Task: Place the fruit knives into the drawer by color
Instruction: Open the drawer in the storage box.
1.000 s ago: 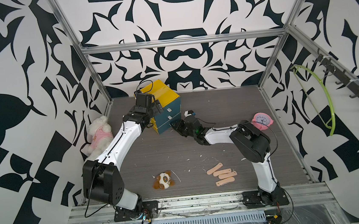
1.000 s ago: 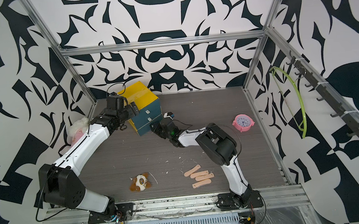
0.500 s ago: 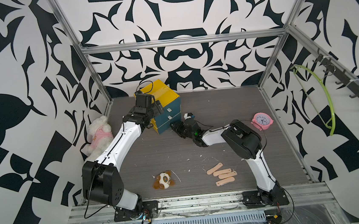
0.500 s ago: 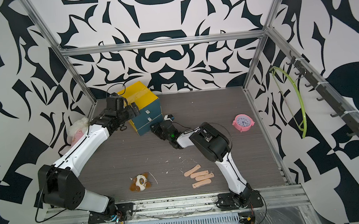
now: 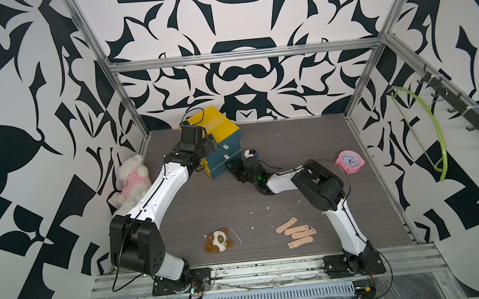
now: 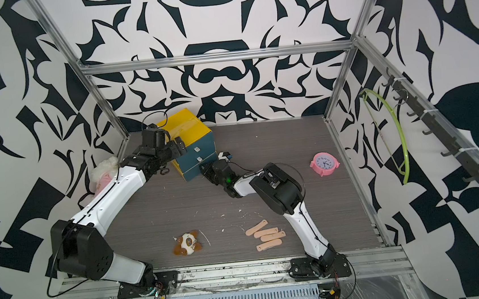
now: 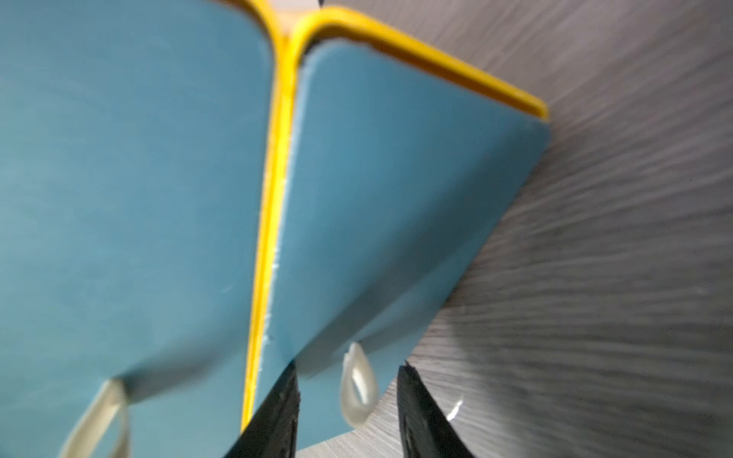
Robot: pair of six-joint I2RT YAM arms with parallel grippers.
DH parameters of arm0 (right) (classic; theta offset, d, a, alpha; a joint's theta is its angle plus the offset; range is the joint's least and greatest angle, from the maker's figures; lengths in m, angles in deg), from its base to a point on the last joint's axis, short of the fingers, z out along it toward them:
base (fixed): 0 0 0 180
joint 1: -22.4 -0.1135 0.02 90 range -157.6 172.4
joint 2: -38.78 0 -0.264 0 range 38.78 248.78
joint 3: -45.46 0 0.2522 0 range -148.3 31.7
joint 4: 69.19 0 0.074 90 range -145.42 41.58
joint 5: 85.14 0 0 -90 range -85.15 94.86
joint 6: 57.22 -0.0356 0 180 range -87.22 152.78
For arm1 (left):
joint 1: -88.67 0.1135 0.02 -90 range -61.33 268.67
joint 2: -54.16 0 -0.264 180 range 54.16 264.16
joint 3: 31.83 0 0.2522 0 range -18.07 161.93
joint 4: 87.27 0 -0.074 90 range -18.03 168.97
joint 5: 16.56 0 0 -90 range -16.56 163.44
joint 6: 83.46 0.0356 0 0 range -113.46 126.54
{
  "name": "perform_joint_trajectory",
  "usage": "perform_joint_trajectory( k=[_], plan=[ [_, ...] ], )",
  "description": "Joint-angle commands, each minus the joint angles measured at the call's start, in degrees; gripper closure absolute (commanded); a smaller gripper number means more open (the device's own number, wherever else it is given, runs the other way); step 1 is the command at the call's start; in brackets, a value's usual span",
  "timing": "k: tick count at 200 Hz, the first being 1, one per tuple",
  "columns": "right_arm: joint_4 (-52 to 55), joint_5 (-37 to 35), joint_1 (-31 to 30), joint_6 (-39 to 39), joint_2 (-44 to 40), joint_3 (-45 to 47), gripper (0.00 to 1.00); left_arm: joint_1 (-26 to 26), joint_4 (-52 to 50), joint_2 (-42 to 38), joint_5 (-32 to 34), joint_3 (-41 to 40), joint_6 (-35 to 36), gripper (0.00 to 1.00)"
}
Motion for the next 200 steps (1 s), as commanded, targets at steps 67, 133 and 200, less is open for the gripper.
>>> perform_joint_trajectory(
  k=[67,133,200],
  plan=[
    [-3.49,-2.12,0.51,0.05,-0.99,-1.27,1.00,-0.02,-6.15,0.64,-1.14,-3.03,1.54,0.01],
    [-7.07,0.22,-1.05,-0.81,-9.79,11.83,1.00,-0.02,-5.45,0.95,-1.76,-3.28,0.92,0.01],
    [-9.44,0.06,-2.64,-0.75,-18.88,24.28,1.00,-0.02,-5.27,1.26,-1.81,-3.12,0.84,0.01]
  ],
)
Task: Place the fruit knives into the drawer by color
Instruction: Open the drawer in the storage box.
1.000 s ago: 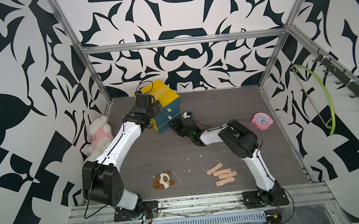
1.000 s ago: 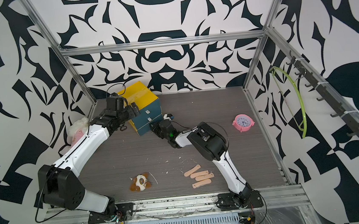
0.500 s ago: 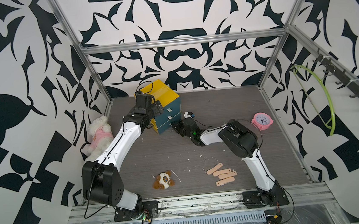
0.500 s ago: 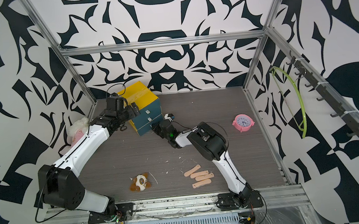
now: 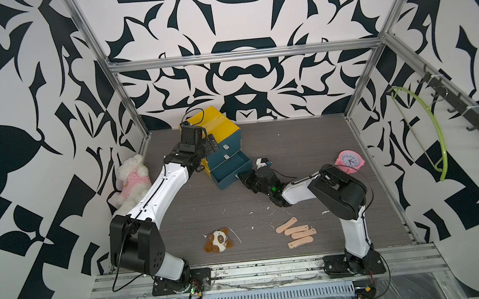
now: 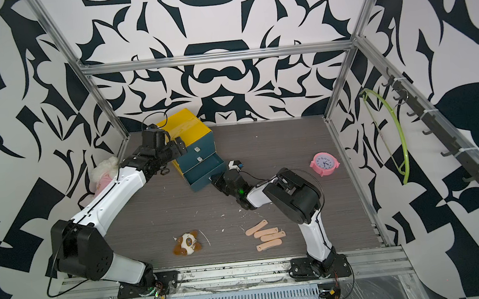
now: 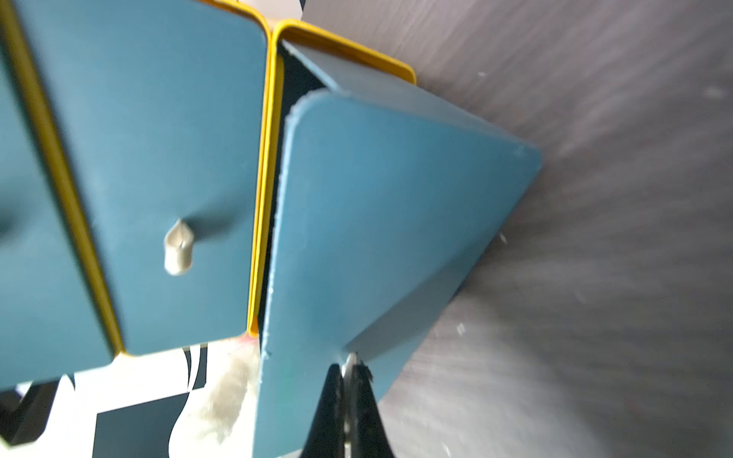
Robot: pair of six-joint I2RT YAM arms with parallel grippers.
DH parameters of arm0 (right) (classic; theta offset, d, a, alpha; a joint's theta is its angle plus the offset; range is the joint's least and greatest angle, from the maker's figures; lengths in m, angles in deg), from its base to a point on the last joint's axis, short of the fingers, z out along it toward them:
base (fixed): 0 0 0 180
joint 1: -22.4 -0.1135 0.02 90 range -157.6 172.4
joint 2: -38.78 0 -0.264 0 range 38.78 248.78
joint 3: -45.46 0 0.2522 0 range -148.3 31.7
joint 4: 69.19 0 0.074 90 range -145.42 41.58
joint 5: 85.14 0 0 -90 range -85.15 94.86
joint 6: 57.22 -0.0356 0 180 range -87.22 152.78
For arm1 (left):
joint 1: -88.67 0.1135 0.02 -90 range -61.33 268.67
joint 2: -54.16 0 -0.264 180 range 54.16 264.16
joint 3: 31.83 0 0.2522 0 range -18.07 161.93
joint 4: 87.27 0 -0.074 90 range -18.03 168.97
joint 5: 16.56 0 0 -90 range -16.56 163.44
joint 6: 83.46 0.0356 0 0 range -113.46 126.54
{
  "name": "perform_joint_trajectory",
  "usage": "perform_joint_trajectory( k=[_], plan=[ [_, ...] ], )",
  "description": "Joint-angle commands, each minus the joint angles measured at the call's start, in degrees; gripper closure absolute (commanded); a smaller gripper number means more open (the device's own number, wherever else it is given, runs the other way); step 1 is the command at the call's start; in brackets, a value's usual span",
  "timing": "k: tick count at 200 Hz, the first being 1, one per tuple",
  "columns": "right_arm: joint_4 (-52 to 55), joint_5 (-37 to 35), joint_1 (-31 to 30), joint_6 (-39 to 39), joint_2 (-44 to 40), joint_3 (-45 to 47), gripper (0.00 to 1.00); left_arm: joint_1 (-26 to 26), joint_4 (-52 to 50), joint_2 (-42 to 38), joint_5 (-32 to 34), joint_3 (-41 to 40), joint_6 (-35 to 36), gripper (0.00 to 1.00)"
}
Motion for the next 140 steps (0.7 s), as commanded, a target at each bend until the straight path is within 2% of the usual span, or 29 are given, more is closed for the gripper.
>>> perform_joint_trajectory(
  k=[1,36,44,61,73,117,140],
  plan=[
    [-4.15,0.81,-1.08,0.10,-3.70,2.28,1.00,-0.07,-6.45,1.39,-1.13,-2.37,1.12,0.01],
    [-3.54,0.46,-1.38,0.77,-6.24,5.07,1.00,-0.07,-6.45,1.43,-1.19,-2.28,1.12,0.01],
    [-2.75,0.48,-1.35,1.22,-6.70,5.33,0.94,-0.07,-6.40,1.43,-1.17,-2.28,1.12,0.01],
    [-1.36,0.47,-1.33,1.80,-7.45,5.67,0.73,-0.07,-6.32,1.43,-1.22,-2.28,1.12,0.01],
    [-0.86,0.46,-1.40,2.13,-7.81,5.75,0.64,-0.04,-6.23,1.33,-1.12,-2.28,1.03,0.01],
    [5.85,-0.20,-1.67,5.08,-11.43,5.10,0.48,0.35,-6.01,0.93,-1.74,-1.95,0.70,0.01],
    [16.01,-2.57,-2.27,9.22,-16.33,4.49,0.43,0.93,-6.10,0.23,-2.19,-1.01,0.86,0.01]
  ],
)
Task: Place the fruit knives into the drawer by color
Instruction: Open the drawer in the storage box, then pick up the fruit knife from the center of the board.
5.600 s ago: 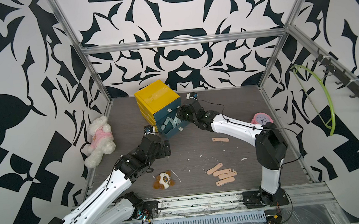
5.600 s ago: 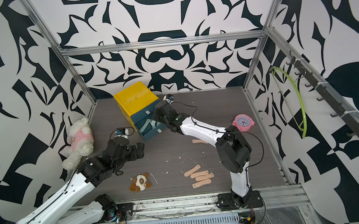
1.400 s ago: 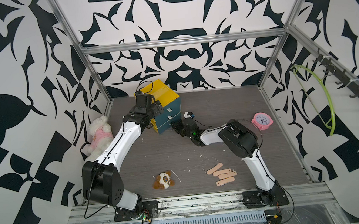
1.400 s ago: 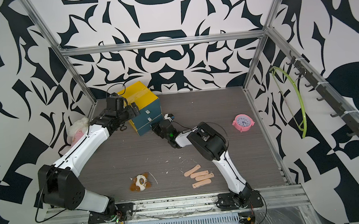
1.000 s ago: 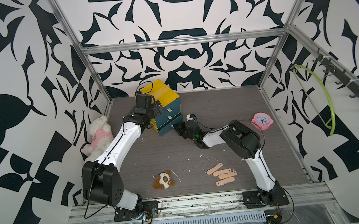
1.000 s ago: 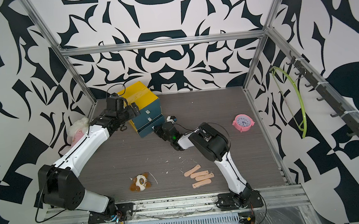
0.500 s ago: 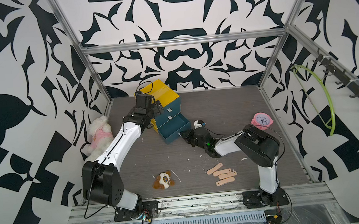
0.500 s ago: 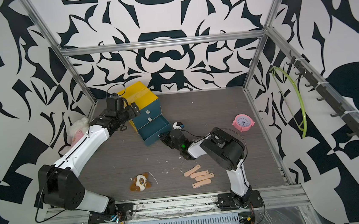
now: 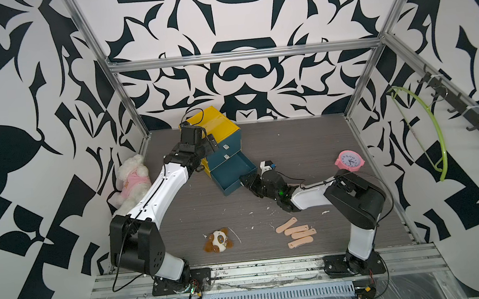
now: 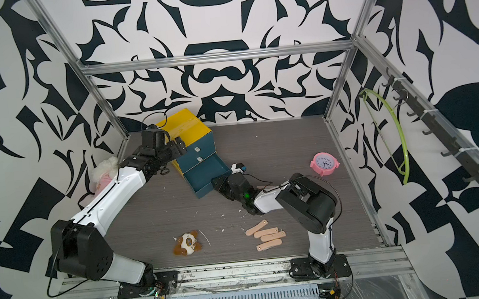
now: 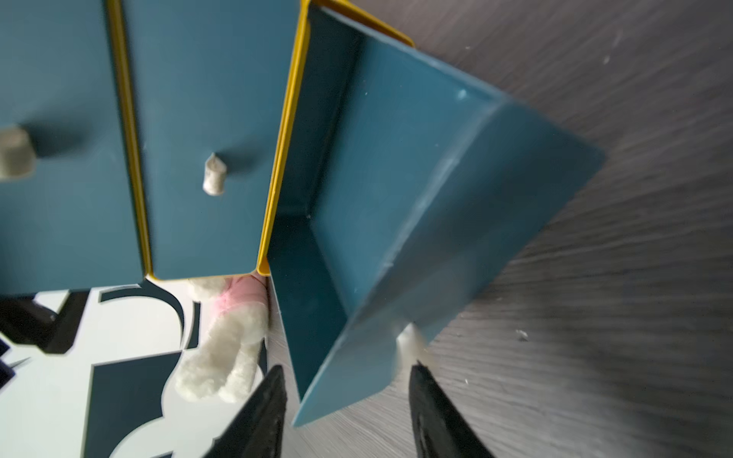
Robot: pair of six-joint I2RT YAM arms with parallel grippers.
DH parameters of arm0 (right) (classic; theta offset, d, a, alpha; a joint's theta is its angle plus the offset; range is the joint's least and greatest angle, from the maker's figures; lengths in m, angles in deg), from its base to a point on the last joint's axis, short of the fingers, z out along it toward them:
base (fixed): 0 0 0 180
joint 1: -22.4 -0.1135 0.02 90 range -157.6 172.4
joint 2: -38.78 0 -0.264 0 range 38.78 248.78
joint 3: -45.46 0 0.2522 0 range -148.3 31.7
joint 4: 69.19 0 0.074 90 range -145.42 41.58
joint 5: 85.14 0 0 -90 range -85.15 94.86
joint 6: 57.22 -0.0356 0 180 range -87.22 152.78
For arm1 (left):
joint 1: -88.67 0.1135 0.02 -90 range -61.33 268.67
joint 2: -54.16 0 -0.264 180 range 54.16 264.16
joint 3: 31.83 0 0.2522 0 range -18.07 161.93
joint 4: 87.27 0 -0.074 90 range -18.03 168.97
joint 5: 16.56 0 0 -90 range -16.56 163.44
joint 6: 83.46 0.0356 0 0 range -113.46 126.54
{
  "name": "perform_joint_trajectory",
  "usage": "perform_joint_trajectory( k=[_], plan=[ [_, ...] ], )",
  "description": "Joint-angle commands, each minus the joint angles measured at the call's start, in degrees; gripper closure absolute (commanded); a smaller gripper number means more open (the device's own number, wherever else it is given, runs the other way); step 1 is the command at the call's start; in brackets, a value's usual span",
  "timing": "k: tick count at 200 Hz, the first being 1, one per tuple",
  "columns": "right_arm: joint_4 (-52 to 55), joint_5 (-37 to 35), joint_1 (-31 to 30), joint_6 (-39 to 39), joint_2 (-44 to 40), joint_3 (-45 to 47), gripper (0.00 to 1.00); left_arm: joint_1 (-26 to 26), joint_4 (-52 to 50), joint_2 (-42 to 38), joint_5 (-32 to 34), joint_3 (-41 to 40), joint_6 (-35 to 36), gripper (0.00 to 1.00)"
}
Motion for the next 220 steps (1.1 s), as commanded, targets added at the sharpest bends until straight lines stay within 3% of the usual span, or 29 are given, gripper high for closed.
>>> perform_joint_trajectory(
  k=[1,55,104,148,175,195,220],
  plan=[
    [8.97,-2.66,-0.98,5.19,-6.31,-1.31,0.43,0.59,-6.12,0.20,-1.54,-0.94,1.21,0.01],
    [30.87,-7.46,-1.59,14.50,-20.43,0.36,0.43,1.14,-8.12,-2.05,-2.83,5.51,2.61,0.01],
    [49.93,-8.58,-1.59,22.03,-30.98,-0.91,0.38,0.57,-6.60,-8.45,-10.05,7.35,0.84,0.01],
    [67.28,-8.16,-0.96,27.20,-35.07,-4.85,0.35,-8.99,-5.14,-19.05,-9.61,-1.38,0.42,0.01],
    [74.64,-4.21,3.05,30.89,-34.36,-5.99,0.32,-15.77,-4.37,-24.27,-8.33,-9.70,-0.23,0.01],
    [77.80,2.42,7.67,33.24,-31.85,-6.86,0.32,-17.81,-4.28,-27.39,-8.53,-15.17,-1.78,0.01],
    [81.19,4.55,7.90,35.10,-29.32,-8.04,0.32,-18.69,-4.28,-30.69,-9.45,-20.47,-3.06,0.01]
  ],
)
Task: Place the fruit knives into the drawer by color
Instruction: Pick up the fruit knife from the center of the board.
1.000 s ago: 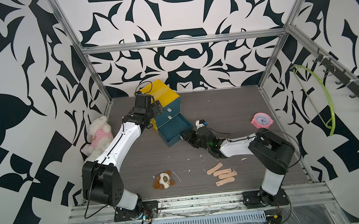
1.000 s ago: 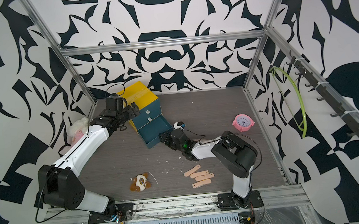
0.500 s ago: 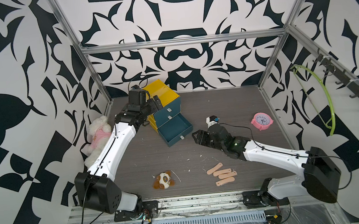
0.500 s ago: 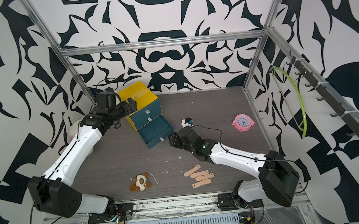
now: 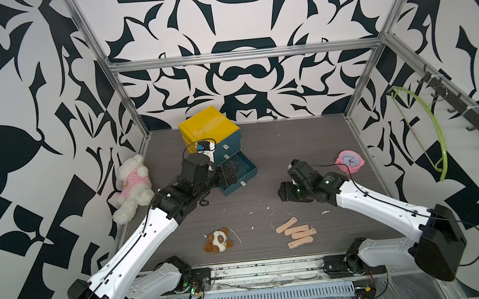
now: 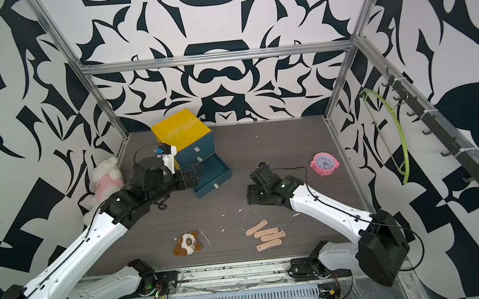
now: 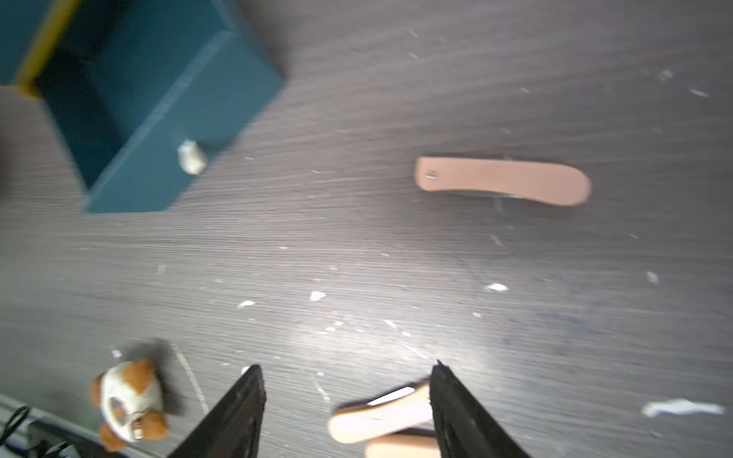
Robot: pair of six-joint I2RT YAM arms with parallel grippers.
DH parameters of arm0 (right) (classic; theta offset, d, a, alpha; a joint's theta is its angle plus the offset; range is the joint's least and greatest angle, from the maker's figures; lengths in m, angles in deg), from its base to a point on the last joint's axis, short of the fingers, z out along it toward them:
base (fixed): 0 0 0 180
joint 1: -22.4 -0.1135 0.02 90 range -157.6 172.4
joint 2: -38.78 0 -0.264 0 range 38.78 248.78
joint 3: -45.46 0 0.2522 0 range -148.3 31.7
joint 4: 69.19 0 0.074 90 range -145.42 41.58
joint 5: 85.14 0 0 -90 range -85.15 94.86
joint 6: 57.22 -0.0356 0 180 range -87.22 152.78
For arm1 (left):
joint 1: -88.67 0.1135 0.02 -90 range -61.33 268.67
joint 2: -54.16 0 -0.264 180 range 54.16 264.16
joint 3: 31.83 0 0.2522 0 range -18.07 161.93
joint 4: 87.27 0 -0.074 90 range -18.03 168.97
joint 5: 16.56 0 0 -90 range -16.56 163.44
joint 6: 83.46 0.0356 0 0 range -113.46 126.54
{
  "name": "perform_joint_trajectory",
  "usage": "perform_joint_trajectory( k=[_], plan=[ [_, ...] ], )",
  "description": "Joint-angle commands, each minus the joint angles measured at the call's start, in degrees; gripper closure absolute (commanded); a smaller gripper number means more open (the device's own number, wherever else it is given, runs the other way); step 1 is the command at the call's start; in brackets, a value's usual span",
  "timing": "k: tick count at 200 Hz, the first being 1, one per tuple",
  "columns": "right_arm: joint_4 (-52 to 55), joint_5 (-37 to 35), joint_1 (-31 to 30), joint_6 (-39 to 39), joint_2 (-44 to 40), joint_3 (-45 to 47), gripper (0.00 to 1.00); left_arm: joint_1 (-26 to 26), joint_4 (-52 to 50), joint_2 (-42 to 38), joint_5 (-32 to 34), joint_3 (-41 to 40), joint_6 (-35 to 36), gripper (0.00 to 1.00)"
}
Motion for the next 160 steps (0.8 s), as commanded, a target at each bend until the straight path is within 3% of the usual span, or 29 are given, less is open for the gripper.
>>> perform_joint_trajectory(
  k=[1,26,90,123,160],
  plan=[
    [7.01,5.04,-0.06,3.94,1.71,-2.75,0.32,-0.71,0.18,-3.10,-0.81,-3.63,-1.79,0.01],
    [8.12,4.63,0.75,2.65,3.11,-3.16,0.32,-0.91,0.53,-4.43,-1.63,-7.76,-3.11,0.01],
    [-2.36,4.79,13.87,-13.37,7.72,-1.52,0.32,-0.91,2.72,-4.38,-3.06,-12.46,-4.40,0.01],
    [-7.85,3.82,14.54,-24.35,13.11,-2.09,0.32,-0.91,3.45,-4.51,-3.71,-13.14,-4.40,0.01],
    [-6.33,-0.33,14.56,-28.11,18.44,-5.91,0.32,-0.91,4.64,-5.00,-5.00,-14.07,-4.32,0.01]
  ],
)
